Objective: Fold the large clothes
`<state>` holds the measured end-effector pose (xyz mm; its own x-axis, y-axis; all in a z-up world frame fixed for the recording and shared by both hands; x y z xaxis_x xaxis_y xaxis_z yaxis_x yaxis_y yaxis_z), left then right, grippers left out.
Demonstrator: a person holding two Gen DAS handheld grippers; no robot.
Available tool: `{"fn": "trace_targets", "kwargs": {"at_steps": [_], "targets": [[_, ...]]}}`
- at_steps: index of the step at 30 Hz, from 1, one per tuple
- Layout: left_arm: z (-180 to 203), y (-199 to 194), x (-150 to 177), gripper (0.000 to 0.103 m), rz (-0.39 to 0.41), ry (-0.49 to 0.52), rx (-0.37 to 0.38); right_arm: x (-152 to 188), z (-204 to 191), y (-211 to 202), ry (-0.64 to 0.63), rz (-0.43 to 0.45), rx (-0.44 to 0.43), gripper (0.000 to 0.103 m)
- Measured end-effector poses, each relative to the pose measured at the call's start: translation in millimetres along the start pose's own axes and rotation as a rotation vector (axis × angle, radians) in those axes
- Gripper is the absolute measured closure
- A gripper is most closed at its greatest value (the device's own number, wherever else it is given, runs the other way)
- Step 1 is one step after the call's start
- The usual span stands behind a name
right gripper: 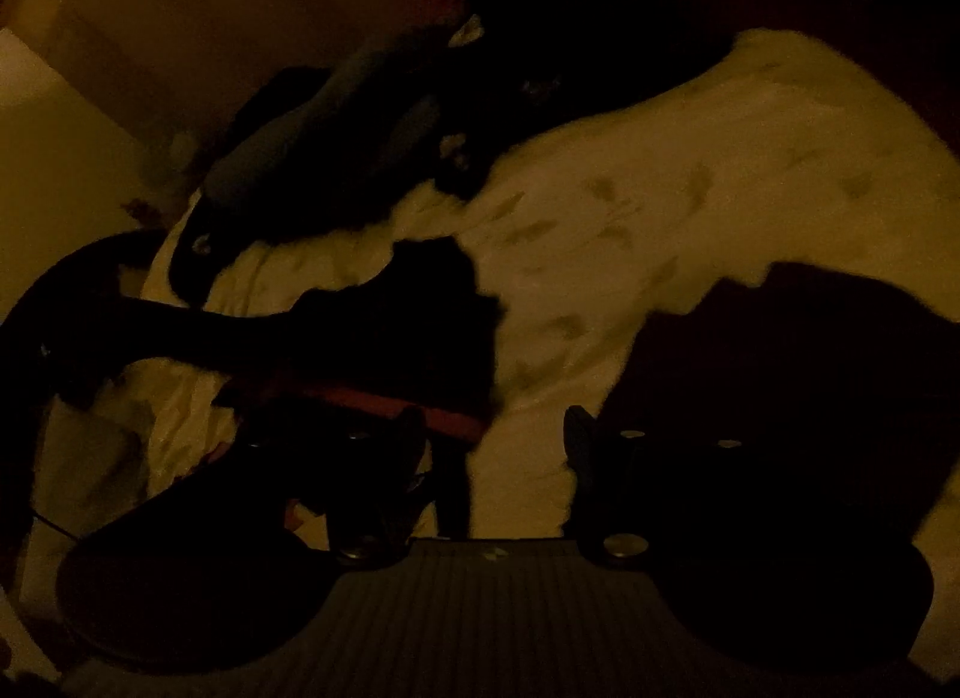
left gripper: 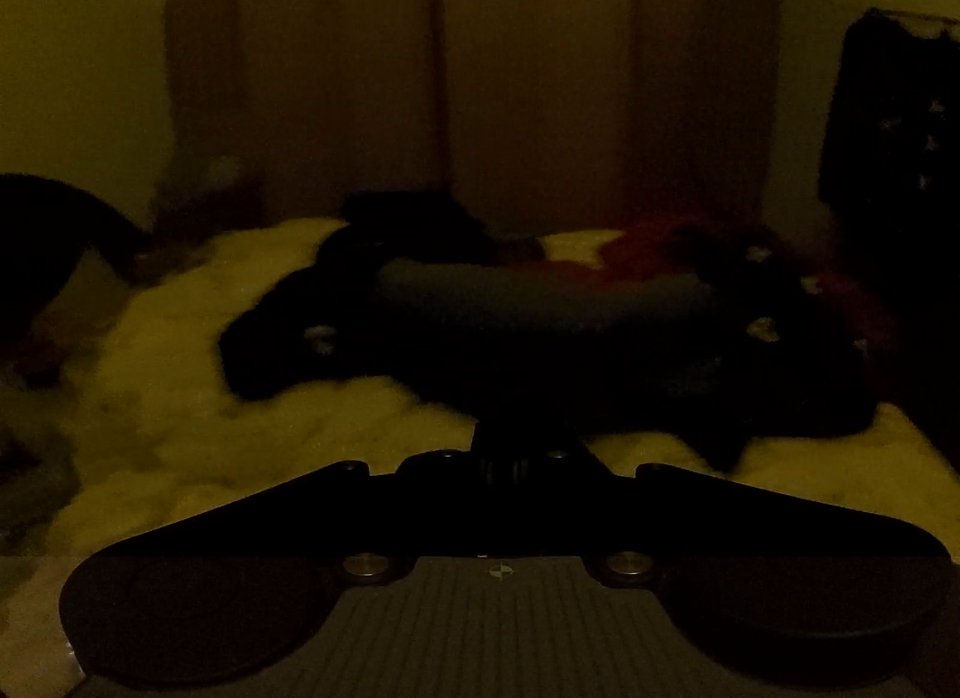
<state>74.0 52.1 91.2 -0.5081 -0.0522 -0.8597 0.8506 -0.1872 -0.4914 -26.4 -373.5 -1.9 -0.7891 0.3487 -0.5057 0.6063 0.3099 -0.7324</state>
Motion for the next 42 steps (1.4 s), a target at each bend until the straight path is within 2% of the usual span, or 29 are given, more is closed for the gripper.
{"fn": "trace_targets", "kwargs": {"at_steps": [2, 5, 10, 14, 16, 18, 21, 24, 29, 32, 33, 34, 35, 39, 42], "targets": [[-16.6, 0.9, 3.7, 0.063, -0.046, -0.043, -0.032, -1.4, -10.1, 8.8, -0.012, -0.019, -0.031, 0.046], [-31.2, 5.1, 12.4, 0.063, -0.098, -0.107, -0.028, -1.6, -32.1, 24.9, -0.098, -0.056, -0.052, 0.043], [-36.6, 16.5, 18.4, 0.063, -0.159, -0.106, -0.024, 3.9, -64.1, 56.6, -0.217, -0.134, -0.062, 0.044], [-35.3, 27.3, 16.7, 0.063, -0.174, -0.094, 0.006, 4.0, -72.8, 72.6, -0.231, -0.144, -0.051, 0.044], [-33.1, 30.8, 16.3, 0.063, -0.178, -0.071, 0.013, 0.6, -66.9, 80.8, -0.187, -0.14, -0.038, 0.043], [-33.0, 35.4, 16.3, 0.063, -0.185, -0.056, 0.016, -6.3, -51.6, 92.9, -0.092, -0.124, -0.024, 0.041], [-38.4, 42.6, 17.6, 0.063, -0.211, -0.061, 0.012, -15.2, -17.1, 119.3, 0.122, -0.082, -0.007, 0.04], [-47.7, 49.4, 19.7, 0.063, -0.224, -0.067, 0.018, -18.3, 9.5, 157.7, 0.288, -0.064, -0.047, 0.046], [-62.3, 63.8, 30.7, 0.063, -0.256, -0.061, 0.014, -18.4, 11.1, 216.4, 0.372, -0.083, -0.085, 0.051], [-73.3, 74.8, 38.7, 0.063, -0.281, -0.079, 0.007, -20.9, 2.5, 237.1, 0.376, -0.106, -0.061, 0.052], [-76.6, 79.0, 41.6, 0.063, -0.292, -0.08, 0.004, -21.6, -1.2, 241.3, 0.365, -0.119, -0.056, 0.065], [-79.8, 82.4, 44.1, 0.063, -0.3, -0.084, 0.003, -22.2, -4.2, 244.6, 0.347, -0.134, -0.05, 0.095], [-83.5, 86.5, 47.1, 0.063, -0.312, -0.093, 0.004, -24.1, -7.6, 243.3, 0.323, -0.145, -0.037, 0.095], [-93.2, 108.4, 60.4, 0.063, -0.355, -0.126, 0.009, -41.0, -16.3, 202.3, 0.263, -0.025, 0.034, 0.095], [-91.0, 133.6, 73.6, 0.063, -0.396, -0.106, 0.011, -53.6, -10.4, 175.8, 0.199, 0.004, 0.114, 0.097]]}}
Point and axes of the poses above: each gripper's, at about its wrist camera, not at the fingertips, and y roughly the way its jaws point, z to its right, x to its underside, the point moved 3 cm from there along y, roughly the way its jaws point, and after that the axes turned 13 degrees about -y, right-handed, at the moved point
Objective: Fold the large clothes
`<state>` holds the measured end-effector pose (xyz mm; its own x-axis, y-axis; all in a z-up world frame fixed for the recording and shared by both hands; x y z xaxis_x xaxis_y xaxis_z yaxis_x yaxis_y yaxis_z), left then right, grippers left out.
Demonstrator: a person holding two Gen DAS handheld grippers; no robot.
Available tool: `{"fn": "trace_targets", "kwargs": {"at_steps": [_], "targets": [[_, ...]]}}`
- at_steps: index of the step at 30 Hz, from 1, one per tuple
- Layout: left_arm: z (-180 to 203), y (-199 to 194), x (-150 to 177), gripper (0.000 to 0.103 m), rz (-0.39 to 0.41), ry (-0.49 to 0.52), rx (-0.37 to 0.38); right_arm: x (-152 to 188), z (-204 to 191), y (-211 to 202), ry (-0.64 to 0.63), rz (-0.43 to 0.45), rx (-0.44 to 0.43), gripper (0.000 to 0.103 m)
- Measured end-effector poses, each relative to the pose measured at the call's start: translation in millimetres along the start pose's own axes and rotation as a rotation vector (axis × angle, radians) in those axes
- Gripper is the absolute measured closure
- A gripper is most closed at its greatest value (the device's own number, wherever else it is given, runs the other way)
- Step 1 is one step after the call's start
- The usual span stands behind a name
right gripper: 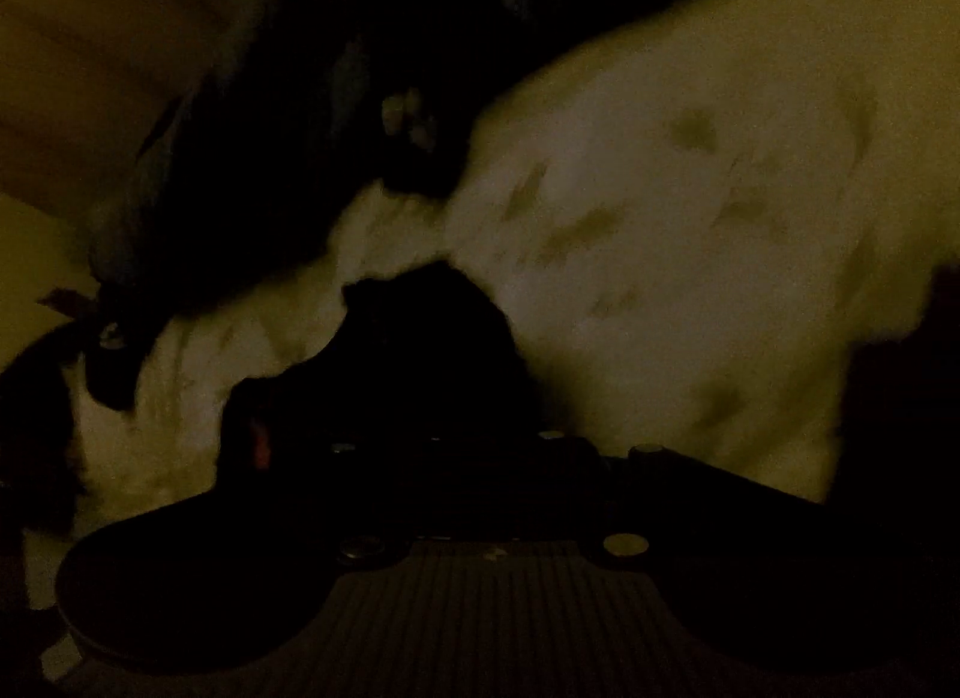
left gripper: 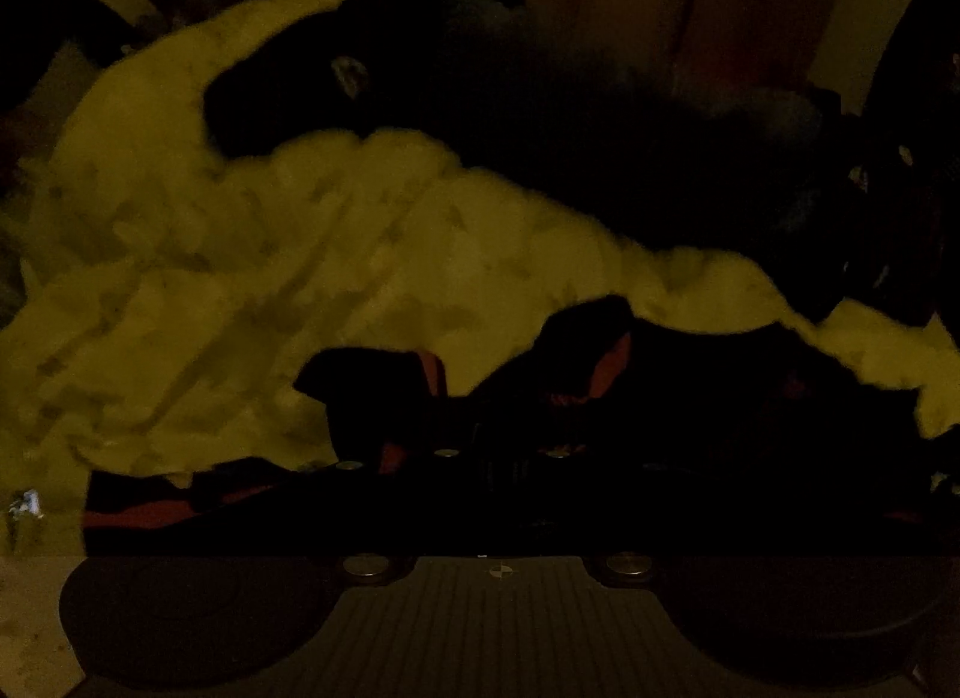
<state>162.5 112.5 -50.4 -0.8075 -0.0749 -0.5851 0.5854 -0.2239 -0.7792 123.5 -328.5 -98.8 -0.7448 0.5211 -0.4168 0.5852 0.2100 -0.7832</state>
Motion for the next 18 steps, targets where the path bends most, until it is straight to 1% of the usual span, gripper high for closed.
{"fn": "trace_targets", "kwargs": {"at_steps": [2, 4, 6, 9, 11, 13, 14, 15, 16, 18], "targets": [[4.9, 25.0, 2.9, 0.063, -0.035, 0.031, -0.009, -6.3, 4.2, -4.2, -0.061, -0.016, 0.052, 0.098], [7.3, 48.1, 6.7, 0.063, -0.063, 0.064, -0.033, -8.1, 6.1, -0.3, -0.09, -0.035, 0.085, 0.098], [5.4, 67.2, 8.9, 0.063, -0.088, 0.071, -0.056, -7.6, 5.8, 3.5, -0.094, -0.034, 0.13, 0.098], [1.7, 85.2, 8.7, 0.062, -0.104, 0.091, -0.067, -2.9, 4.7, 3.8, -0.089, -0.018, 0.212, 0.098], [-1.1, 98.8, 7.9, 0.062, -0.128, 0.118, -0.074, 1.0, 9.6, 3.1, -0.087, -0.028, 0.228, 0.098], [-3.6, 113.6, 7.4, 0.061, -0.159, 0.148, -0.079, 2.8, 9.3, 6.0, -0.122, -0.038, 0.263, 0.098], [-5.8, 119.9, 6.7, 0.05, -0.17, 0.165, -0.091, 3.3, 9.0, 8.1, -0.132, -0.046, 0.272, 0.098], [-8.8, 123.8, 5.0, 0.042, -0.171, 0.168, -0.107, 3.5, 8.8, 10.2, -0.132, -0.058, 0.283, 0.097], [-11.4, 125.2, 2.9, 0.032, -0.17, 0.16, -0.117, 3.4, 8.5, 11.2, -0.133, -0.064, 0.311, 0.097], [-20.9, 124.0, -2.5, 0.002, -0.161, 0.119, -0.12, 2.0, 8.5, 9.3, -0.15, -0.062, 0.377, 0.095]]}}
Point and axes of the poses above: each gripper's, at about its wrist camera, not at the fingertips, and y roughly the way its jaws point, z to its right, x to its underside, the point moved 3 cm from there along y, roughly the way its jaws point, and after that the axes turned 13 degrees about -y, right-handed, at the moved point
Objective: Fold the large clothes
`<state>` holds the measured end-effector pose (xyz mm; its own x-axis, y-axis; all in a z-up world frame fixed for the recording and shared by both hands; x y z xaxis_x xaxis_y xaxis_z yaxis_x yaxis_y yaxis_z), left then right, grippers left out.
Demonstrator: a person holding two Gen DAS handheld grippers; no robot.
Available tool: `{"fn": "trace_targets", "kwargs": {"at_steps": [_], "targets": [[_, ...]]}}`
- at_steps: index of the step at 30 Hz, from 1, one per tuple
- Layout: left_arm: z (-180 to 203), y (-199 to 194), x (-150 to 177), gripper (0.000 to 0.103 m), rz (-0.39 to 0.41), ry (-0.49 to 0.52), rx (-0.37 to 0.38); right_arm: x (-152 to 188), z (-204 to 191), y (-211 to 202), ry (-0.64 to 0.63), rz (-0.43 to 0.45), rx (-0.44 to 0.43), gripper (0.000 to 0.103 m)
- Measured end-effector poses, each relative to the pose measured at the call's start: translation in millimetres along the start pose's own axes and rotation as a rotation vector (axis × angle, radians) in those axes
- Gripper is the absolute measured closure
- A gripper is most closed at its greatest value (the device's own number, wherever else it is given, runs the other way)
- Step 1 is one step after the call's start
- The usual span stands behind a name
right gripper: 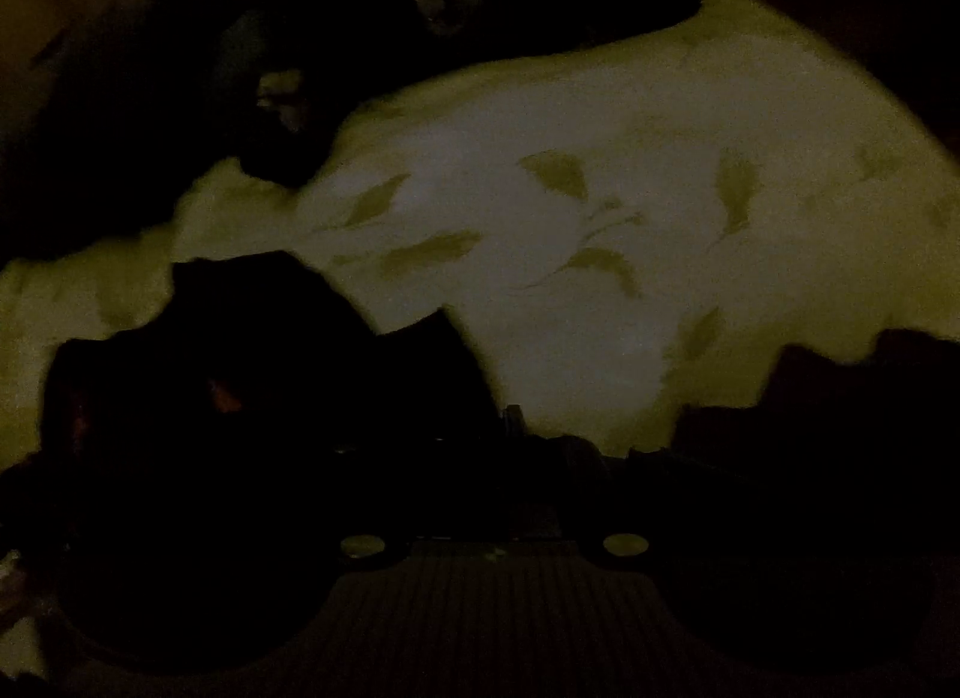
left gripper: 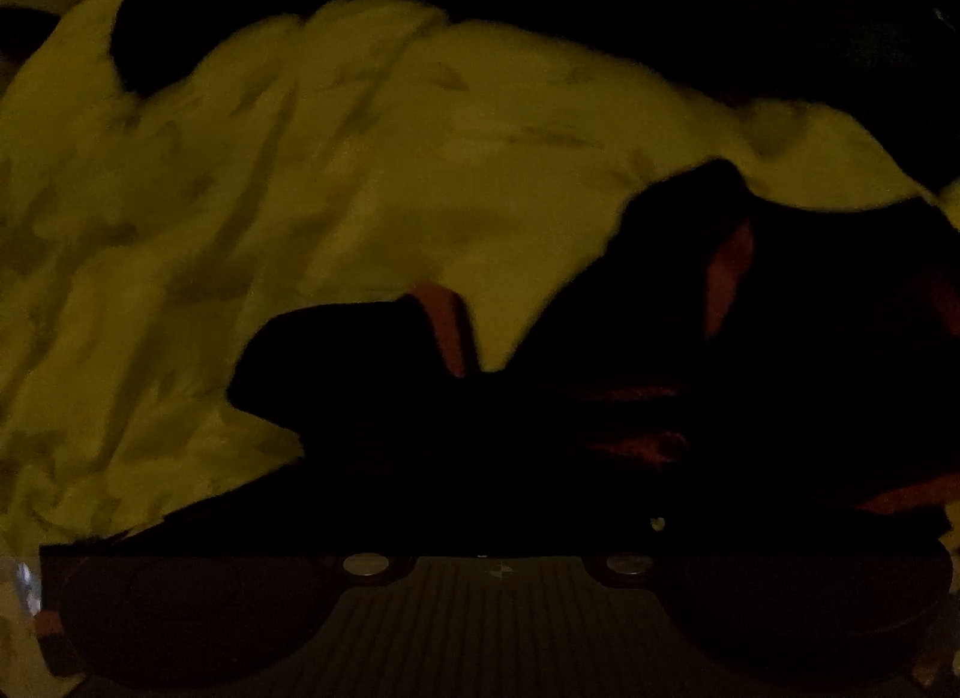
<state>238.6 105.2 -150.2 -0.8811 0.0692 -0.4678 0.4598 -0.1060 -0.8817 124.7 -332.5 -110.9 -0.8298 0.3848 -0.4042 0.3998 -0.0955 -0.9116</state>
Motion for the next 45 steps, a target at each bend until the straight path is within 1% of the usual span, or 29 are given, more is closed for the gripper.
{"fn": "trace_targets", "kwargs": {"at_steps": [1, 2, 3, 5, 6, 7, 9, 11, 12, 13, 14, 16, 18, 20, 22, 25, 28, 29, 30, 31, 32, 34, 35, 37, 38, 40, 41, 43, 45], "targets": [[-5.8, -1.6, -1.1, 0.004, 0.005, -0.019, 0.003, -0.5, 0.8, -2.4, -0.011, -0.001, 0.028, 0.092], [-12.2, -3.9, -1.8, 0.0, 0.009, -0.037, -0.006, -0.8, 0.9, -5.3, -0.018, 0.003, 0.038, 0.091], [-17.9, -7.0, -2.9, 0.0, 0.015, -0.051, -0.015, -0.5, -0.4, -11.1, -0.028, 0.018, 0.028, 0.09], [-32.5, -15.9, -2.9, 0.0, 0.034, -0.094, -0.016, 1.5, -9.2, -25.0, -0.076, 0.056, -0.009, 0.084], [-38.7, -20.3, -2.4, 0.0, 0.04, -0.12, -0.017, 3.1, -15.9, -30.9, -0.106, 0.069, -0.021, 0.077], [-43.5, -24.7, -2.6, 0.0, 0.049, -0.143, -0.026, 5.8, -25.4, -37.5, -0.151, 0.085, -0.039, 0.075], [-56.9, -37.5, 0.2, 0.0, 0.081, -0.197, -0.063, 13.3, -46.6, -45.2, -0.252, 0.105, -0.076, 0.075], [-75.4, -50.0, 5.7, 0.0, 0.1, -0.265, -0.09, 24.1, -71.5, -45.7, -0.373, 0.096, -0.108, 0.071], [-86.6, -56.6, 9.1, 0.0, 0.107, -0.305, -0.102, 29.7, -81.2, -44.0, -0.417, 0.085, -0.118, 0.066], [-96.2, -62.5, 11.6, 0.0, 0.11, -0.336, -0.113, 35.3, -90.1, -40.7, -0.445, 0.066, -0.129, 0.063], [-108.6, -70.1, 15.8, 0.0, 0.115, -0.372, -0.124, 41.8, -98.2, -37.1, -0.454, 0.039, -0.144, 0.063], [-130.6, -85.9, 26.3, 0.0, 0.134, -0.428, -0.145, 51.1, -110.0, -33.8, -0.44, 0.002, -0.176, 0.061], [-151.8, -98.9, 37.4, 0.0, 0.15, -0.468, -0.178, 62.1, -121.3, -36.9, -0.436, -0.025, -0.219, 0.055], [-168.7, -108.8, 45.9, 0.0, 0.16, -0.484, -0.202, 73.9, -130.2, -43.7, -0.423, -0.036, -0.248, 0.05], [-176.6, -112.8, 46.5, 0.0, 0.163, -0.469, -0.207, 82.2, -133.5, -48.9, -0.409, -0.06, -0.279, 0.047], [-173.4, -108.0, 36.4, 0.0, 0.161, -0.436, -0.152, 93.1, -137.2, -53.3, -0.409, -0.107, -0.297, 0.046], [-154.7, -88.4, 17.2, 0.0, 0.144, -0.434, -0.035, 98.7, -137.5, -54.2, -0.43, -0.131, -0.286, 0.046], [-148.1, -80.2, 11.1, 0.0, 0.131, -0.436, -0.013, 98.2, -136.8, -55.8, -0.433, -0.132, -0.282, 0.046], [-140.8, -70.1, 4.9, 0.0, 0.114, -0.425, -0.011, 97.6, -134.8, -58.2, -0.434, -0.13, -0.276, 0.042], [-136.2, -63.4, 2.1, 0.0, 0.106, -0.403, -0.034, 97.7, -133.4, -60.4, -0.433, -0.128, -0.268, 0.04], [-131.6, -56.8, -0.4, 0.0, 0.102, -0.367, -0.087, 96.9, -131.4, -63.1, -0.434, -0.125, -0.26, 0.04], [-133.3, -55.4, 1.4, 0.0, 0.129, -0.334, -0.169, 97.1, -125.7, -69.6, -0.44, -0.116, -0.248, 0.039], [-140.4, -58.5, 3.6, 0.0, 0.153, -0.35, -0.2, 97.0, -122.6, -72.2, -0.444, -0.11, -0.237, 0.039], [-163.9, -68.3, 9.3, 0.0, 0.181, -0.434, -0.252, 97.3, -114.1, -74.4, -0.439, -0.105, -0.214, 0.037], [-181.6, -76.4, 13.5, 0.0, 0.196, -0.5, -0.284, 97.7, -109.4, -73.7, -0.426, -0.109, -0.203, 0.037], [-210.3, -90.1, 20.9, 0.0, 0.217, -0.607, -0.318, 98.3, -100.5, -70.5, -0.386, -0.128, -0.189, 0.037], [-224.8, -96.6, 25.6, 0.0, 0.225, -0.66, -0.308, 98.7, -97.0, -68.4, -0.364, -0.138, -0.185, 0.037], [-242.8, -98.7, 30.4, 0.0, 0.213, -0.709, -0.263, 101.1, -94.4, -64.5, -0.323, -0.154, -0.184, 0.037], [-246.3, -87.7, 30.1, 0.0, 0.164, -0.671, -0.234, 101.8, -96.0, -58.5, -0.293, -0.175, -0.194, 0.037]]}}
Point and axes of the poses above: each gripper's, at about its wrist camera, not at the fingertips, and y roughly the way its jaws point, z to its right, x to its underside, the point moved 3 cm from there along y, roughly the way its jaws point, and after that the axes turned 13 degrees about -y, right-handed, at the moved point
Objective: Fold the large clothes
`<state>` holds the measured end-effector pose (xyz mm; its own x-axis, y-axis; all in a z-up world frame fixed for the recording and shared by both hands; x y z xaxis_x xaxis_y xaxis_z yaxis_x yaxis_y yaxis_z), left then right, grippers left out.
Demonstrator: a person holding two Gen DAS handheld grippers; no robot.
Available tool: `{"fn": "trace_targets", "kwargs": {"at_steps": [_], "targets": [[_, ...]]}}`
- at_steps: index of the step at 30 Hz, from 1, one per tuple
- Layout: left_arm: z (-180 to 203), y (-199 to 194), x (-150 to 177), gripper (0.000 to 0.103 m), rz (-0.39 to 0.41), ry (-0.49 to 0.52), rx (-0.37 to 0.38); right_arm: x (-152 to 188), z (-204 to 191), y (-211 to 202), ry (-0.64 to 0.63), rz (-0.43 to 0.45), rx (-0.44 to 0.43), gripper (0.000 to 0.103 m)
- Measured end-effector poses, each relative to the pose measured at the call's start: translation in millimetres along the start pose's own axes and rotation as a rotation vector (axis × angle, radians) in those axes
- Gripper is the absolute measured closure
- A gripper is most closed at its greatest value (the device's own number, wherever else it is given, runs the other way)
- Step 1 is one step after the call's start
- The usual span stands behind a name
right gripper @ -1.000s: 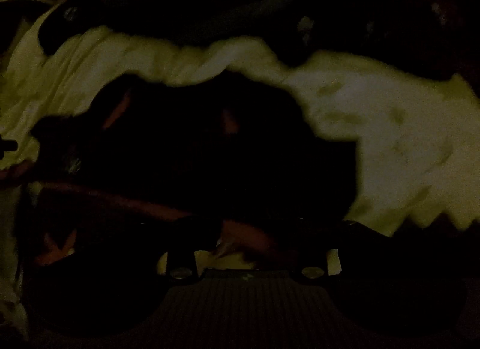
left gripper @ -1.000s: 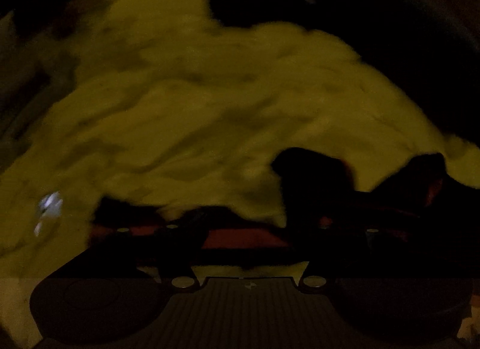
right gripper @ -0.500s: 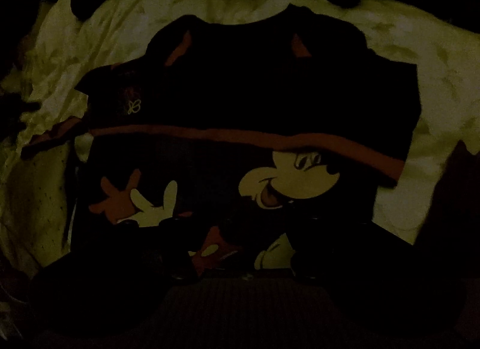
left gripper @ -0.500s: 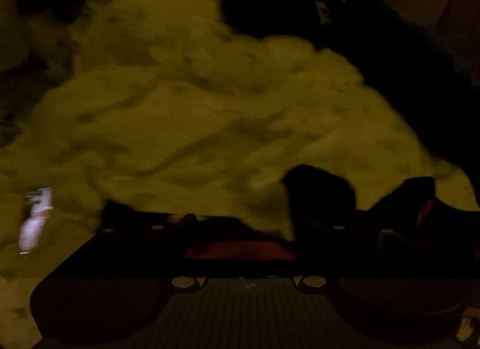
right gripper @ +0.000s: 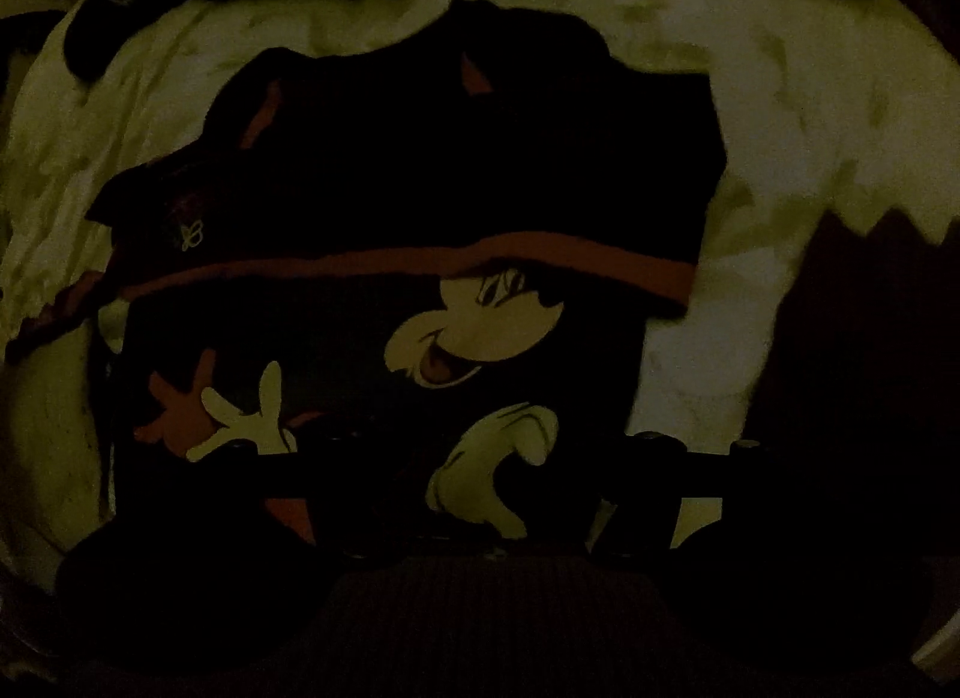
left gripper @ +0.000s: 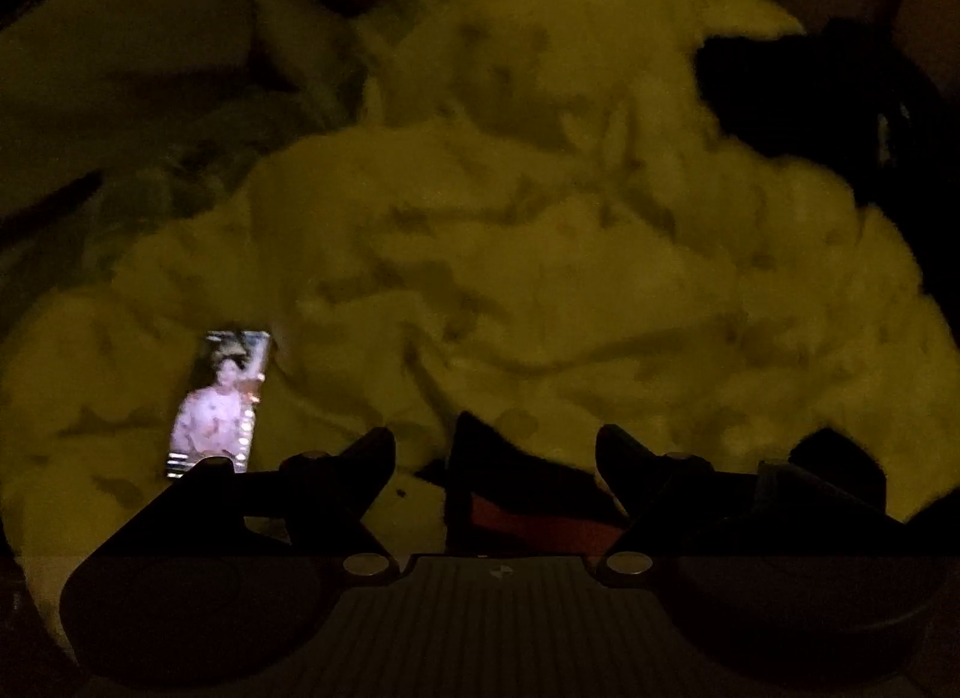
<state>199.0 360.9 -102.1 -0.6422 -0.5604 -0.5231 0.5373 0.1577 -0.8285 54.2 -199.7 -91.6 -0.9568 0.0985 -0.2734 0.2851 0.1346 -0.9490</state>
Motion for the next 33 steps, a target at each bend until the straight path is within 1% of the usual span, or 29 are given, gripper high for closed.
{"fn": "trace_targets", "kwargs": {"at_steps": [2, 3, 4, 5, 6, 7, 8, 9, 10, 11, 12, 14, 16, 18, 19, 20, 22, 23, 25, 26, 27, 28, 29, 30, 31, 33], "targets": [[12.0, 13.3, 4.1, 0.0, -0.04, 0.077, 0.014, -2.5, -5.0, 5.2, 0.012, -0.014, -0.019, 0.037], [19.2, 21.5, 6.5, 0.0, -0.063, 0.115, 0.034, -4.4, -9.1, 7.1, 0.009, -0.019, -0.029, 0.037], [26.6, 29.8, 9.8, 0.0, -0.085, 0.15, 0.037, -6.4, -14.1, 8.6, -0.005, -0.024, -0.037, 0.037], [33.0, 35.0, 14.5, 0.0, -0.099, 0.186, 0.027, -8.2, -18.7, 9.4, -0.025, -0.026, -0.039, 0.036], [41.3, 44.1, 19.9, 0.0, -0.118, 0.236, -0.005, -9.5, -23.4, 10.0, -0.046, -0.027, -0.038, 0.036], [46.7, 53.4, 26.2, 0.005, -0.139, 0.278, -0.046, -10.3, -27.5, 10.4, -0.066, -0.029, -0.039, 0.035], [48.1, 59.9, 31.1, 0.031, -0.156, 0.299, -0.066, -10.7, -29.1, 10.8, -0.076, -0.031, -0.04, 0.035], [47.7, 62.9, 34.4, 0.039, -0.169, 0.293, -0.063, -10.4, -29.9, 10.5, -0.078, -0.03, -0.039, 0.035], [46.1, 62.2, 34.0, 0.044, -0.162, 0.272, -0.057, -9.7, -29.2, 9.7, -0.073, -0.029, -0.035, 0.035], [45.5, 57.4, 30.7, 0.062, -0.139, 0.26, -0.049, -9.1, -27.4, 8.9, -0.066, -0.031, -0.032, 0.035], [45.2, 51.9, 26.5, 0.063, -0.114, 0.253, -0.039, -8.8, -25.1, 8.0, -0.059, -0.033, -0.029, 0.035], [41.1, 30.4, 13.9, 0.073, -0.035, 0.224, -0.02, -6.5, -20.0, 6.4, -0.043, -0.035, -0.013, 0.035], [31.9, 8.0, -6.6, 0.073, 0.057, 0.163, -0.02, -3.7, -13.0, 6.5, -0.021, -0.04, 0.004, 0.035], [10.6, -18.5, -36.5, 0.073, 0.148, 0.04, -0.023, -0.8, -6.7, 7.2, 0.014, -0.046, 0.013, 0.035], [-2.1, -31.6, -52.4, 0.073, 0.19, -0.026, -0.027, 0.4, -4.5, 7.7, 0.031, -0.047, 0.011, 0.035], [-14.6, -41.6, -66.4, 0.072, 0.216, -0.078, -0.027, 1.1, -2.8, 7.5, 0.05, -0.046, 0.006, 0.035], [-29.3, -51.7, -83.9, 0.073, 0.237, -0.113, -0.025, 1.6, -1.9, 7.2, 0.073, -0.041, -0.008, 0.035], [-32.4, -52.3, -89.4, 0.072, 0.216, -0.103, 0.001, 1.5, -2.8, 7.3, 0.073, -0.04, -0.011, 0.035], [-31.6, -45.0, -87.5, 0.065, 0.108, -0.085, 0.102, 0.6, -6.2, 8.1, 0.057, -0.04, -0.018, 0.035], [-27.2, -38.7, -81.5, 0.029, 0.05, -0.075, 0.135, -0.1, -7.8, 9.1, 0.049, -0.043, -0.022, 0.035], [-20.7, -30.8, -73.2, 0.006, -0.003, -0.052, 0.147, -0.2, -10.1, 10.4, 0.043, -0.048, -0.026, 0.035], [-16.1, -22.9, -65.1, 0.0, -0.037, -0.028, 0.151, 0.1, -12.4, 11.8, 0.036, -0.052, -0.03, 0.035], [-8.0, -15.0, -54.7, 0.0, -0.062, 0.004, 0.153, 0.7, -15.0, 12.9, 0.027, -0.058, -0.033, 0.034], [-2.8, -7.6, -45.0, 0.0, -0.07, 0.03, 0.149, 1.3, -16.9, 13.5, 0.018, -0.062, -0.032, 0.034], [3.8, 2.7, -36.7, 0.0, -0.089, 0.052, 0.131, 2.1, -19.0, 13.9, 0.006, -0.065, -0.03, 0.034], [10.3, 31.0, -22.9, 0.0, -0.191, 0.082, 0.071, 3.7, -21.7, 13.7, -0.014, -0.071, -0.024, 0.034]]}}
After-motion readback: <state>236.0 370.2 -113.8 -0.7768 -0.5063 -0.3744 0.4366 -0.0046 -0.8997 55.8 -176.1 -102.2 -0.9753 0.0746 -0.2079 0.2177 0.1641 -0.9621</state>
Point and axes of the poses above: each gripper's, at about its wrist camera, not at the fingertips, and y roughly the way its jaws point, z to its right, x to its underside, the point moved 3 cm from there along y, roughly the way its jaws point, and after that the axes turned 13 degrees about -y, right-handed, at the moved point
